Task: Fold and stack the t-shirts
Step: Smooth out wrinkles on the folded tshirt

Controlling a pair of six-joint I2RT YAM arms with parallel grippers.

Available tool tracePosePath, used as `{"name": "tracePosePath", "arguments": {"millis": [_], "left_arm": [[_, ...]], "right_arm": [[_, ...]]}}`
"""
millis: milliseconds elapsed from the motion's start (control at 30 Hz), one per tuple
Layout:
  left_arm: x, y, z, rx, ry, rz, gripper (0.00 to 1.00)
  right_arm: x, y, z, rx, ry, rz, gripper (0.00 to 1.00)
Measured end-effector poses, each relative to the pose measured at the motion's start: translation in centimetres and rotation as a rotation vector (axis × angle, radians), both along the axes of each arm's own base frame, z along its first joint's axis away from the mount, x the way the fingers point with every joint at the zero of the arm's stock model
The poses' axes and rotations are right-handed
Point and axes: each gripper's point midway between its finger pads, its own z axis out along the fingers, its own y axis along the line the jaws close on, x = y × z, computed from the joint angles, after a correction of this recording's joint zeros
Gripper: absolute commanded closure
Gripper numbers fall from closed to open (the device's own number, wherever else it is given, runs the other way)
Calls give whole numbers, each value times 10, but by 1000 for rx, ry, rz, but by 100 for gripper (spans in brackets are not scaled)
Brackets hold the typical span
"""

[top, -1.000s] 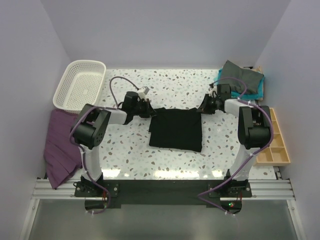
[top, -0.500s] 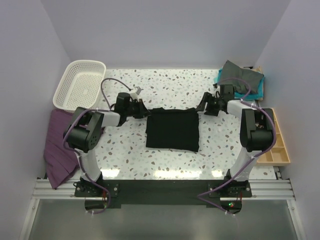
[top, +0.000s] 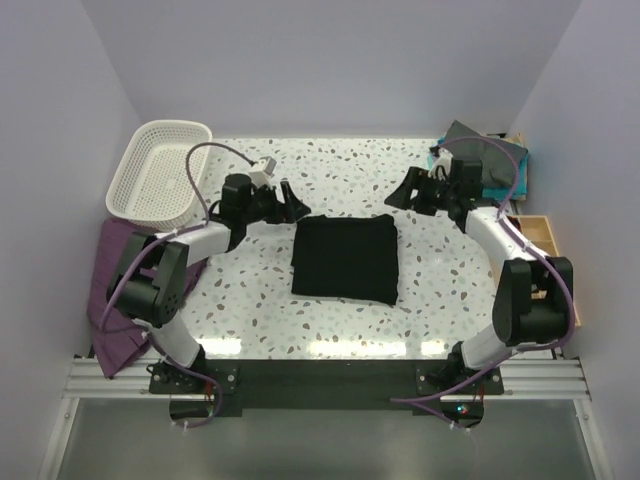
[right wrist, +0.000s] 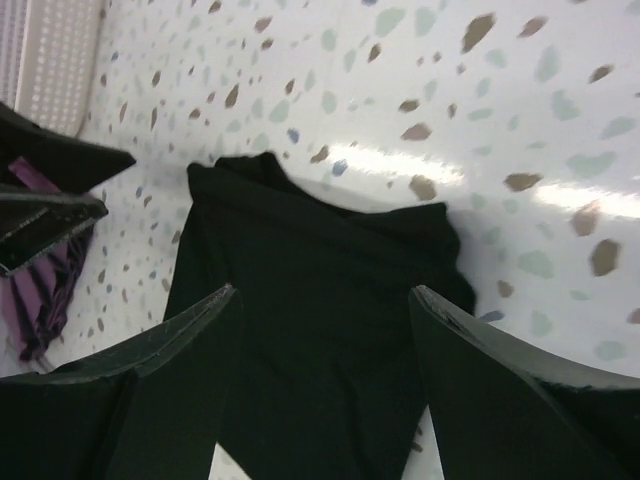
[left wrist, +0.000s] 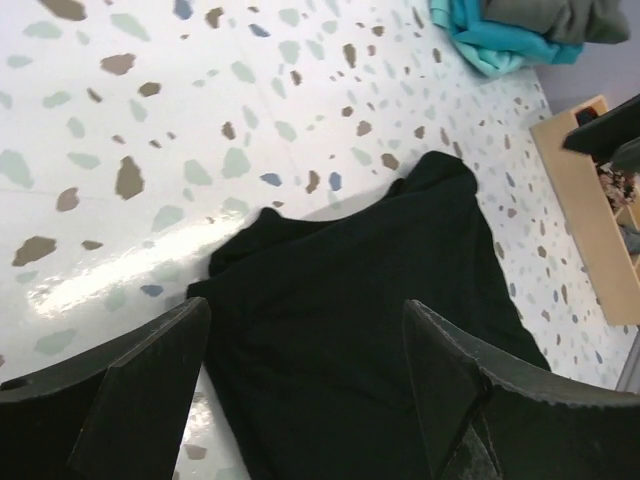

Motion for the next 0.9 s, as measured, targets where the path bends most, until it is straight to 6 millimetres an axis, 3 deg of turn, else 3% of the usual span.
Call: {"name": "tracePosePath", "arguments": {"millis": [133, 233, 367, 467, 600, 700, 900], "left_arm": [[-17, -23, 18, -32, -30, -73, 17], [-48, -48, 16, -54, -5, -158, 17], [-102, -73, -4, -72, 71, -262, 17], [-137, -75, -31, -63, 158, -297, 18], [-157, -65, -62, -47, 253, -281, 19], [-155, -65, -61, -59, 242, -270, 19], [-155, -60, -39, -31, 196, -242, 18]], "right_arm": [[-31, 38, -28, 44, 91, 125, 30], [-67, 60, -61, 75, 205, 199, 30], [-110, 68, -98, 90, 346, 227, 28], [-124, 65, -113, 73, 400, 208, 30], [-125, 64, -114, 69, 404, 203, 29], [-125, 65, -107, 68, 385, 210, 26], [-120, 73, -45, 81, 218, 247, 26]]}}
